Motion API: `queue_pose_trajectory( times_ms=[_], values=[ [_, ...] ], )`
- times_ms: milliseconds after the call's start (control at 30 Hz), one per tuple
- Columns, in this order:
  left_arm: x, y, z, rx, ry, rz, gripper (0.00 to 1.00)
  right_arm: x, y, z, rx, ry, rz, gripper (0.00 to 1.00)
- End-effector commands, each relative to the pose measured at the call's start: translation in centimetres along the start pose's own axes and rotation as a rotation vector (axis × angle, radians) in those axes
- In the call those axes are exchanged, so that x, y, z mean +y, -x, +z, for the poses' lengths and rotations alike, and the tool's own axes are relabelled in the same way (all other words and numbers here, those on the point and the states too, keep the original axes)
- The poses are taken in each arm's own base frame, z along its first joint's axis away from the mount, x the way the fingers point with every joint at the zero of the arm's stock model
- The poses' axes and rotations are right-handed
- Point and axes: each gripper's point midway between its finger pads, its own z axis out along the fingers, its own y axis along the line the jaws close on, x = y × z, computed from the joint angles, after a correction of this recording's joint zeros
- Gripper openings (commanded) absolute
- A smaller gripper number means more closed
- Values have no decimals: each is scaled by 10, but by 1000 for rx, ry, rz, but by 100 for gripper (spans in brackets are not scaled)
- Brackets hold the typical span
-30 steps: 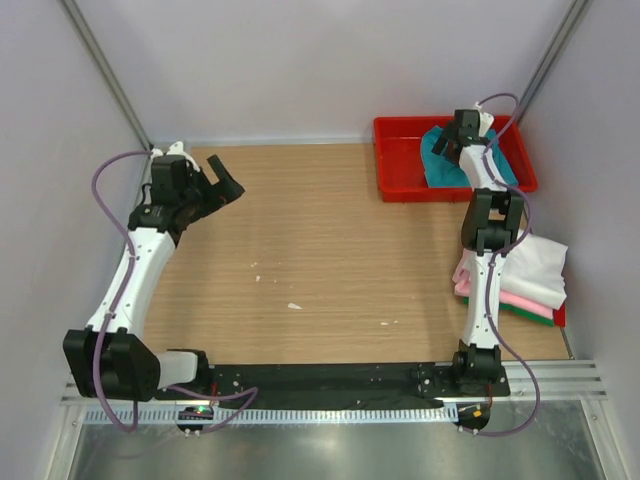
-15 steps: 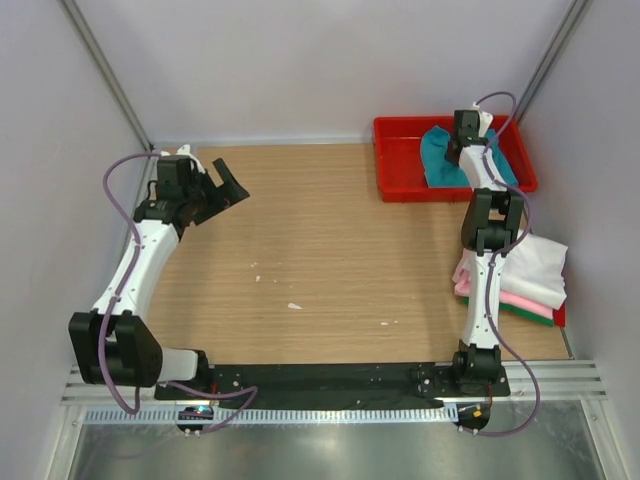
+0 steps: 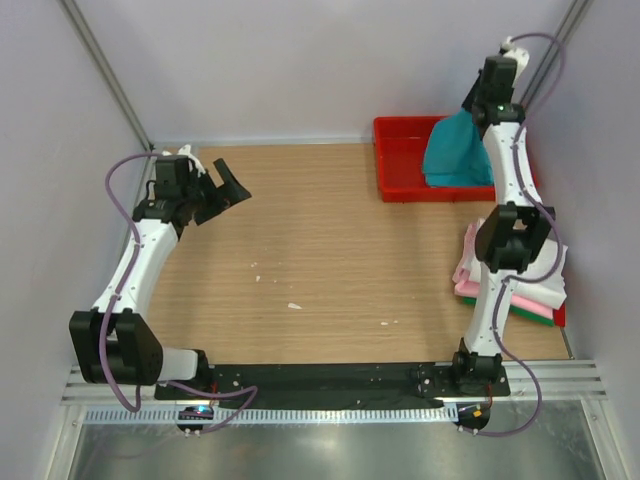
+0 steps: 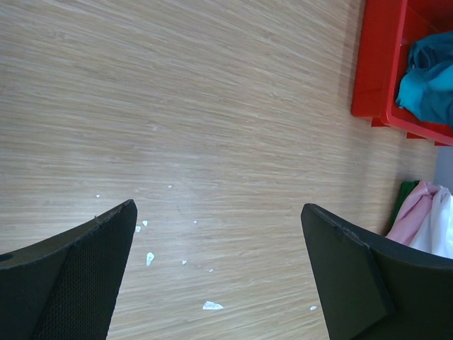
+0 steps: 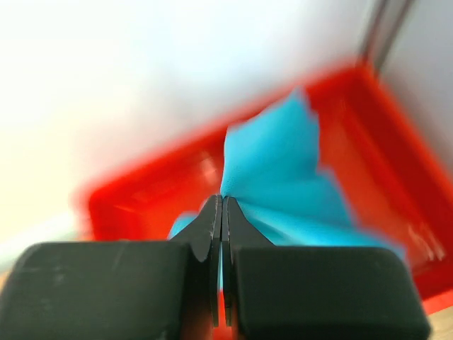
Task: Fold and stack the t-shirts
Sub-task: Grab the tshirt from the pile, then move the tshirt to the center of the board
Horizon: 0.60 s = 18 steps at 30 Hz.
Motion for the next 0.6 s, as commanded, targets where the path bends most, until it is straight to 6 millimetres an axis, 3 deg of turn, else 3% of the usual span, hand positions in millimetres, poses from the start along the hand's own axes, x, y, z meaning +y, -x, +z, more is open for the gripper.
queue_pose_trajectory(
  times_ms=[0,33,67,167,233,267,300,433,467,567],
  values=[
    [-19,15,-9,-34,-82,38,100,57,149,-138,-349,232,36,1],
    [-22,14,-10,-26,-98,42,100,64,154,-152,-362,251,29,1],
    [-24,14,-11,-23,-110,44,100,79,164,-182,-389,296,27,1],
    [-36,13,-20,-17,-167,54,100,108,166,-231,-397,378,6,1],
    [-44,15,-27,-27,-203,69,100,116,166,-266,-405,431,8,1],
    [-47,16,-30,-37,-215,76,100,133,157,-281,-395,486,2,1],
    [-47,18,-33,-48,-216,82,100,137,152,-298,-392,526,2,1],
    [-51,27,-51,-117,-218,121,100,175,112,-334,-315,666,-20,1],
    [-52,29,-55,-129,-216,128,100,193,84,-338,-256,707,-42,1],
    [-54,36,-70,-175,-210,155,100,218,36,-353,-151,804,-66,1]
  ],
)
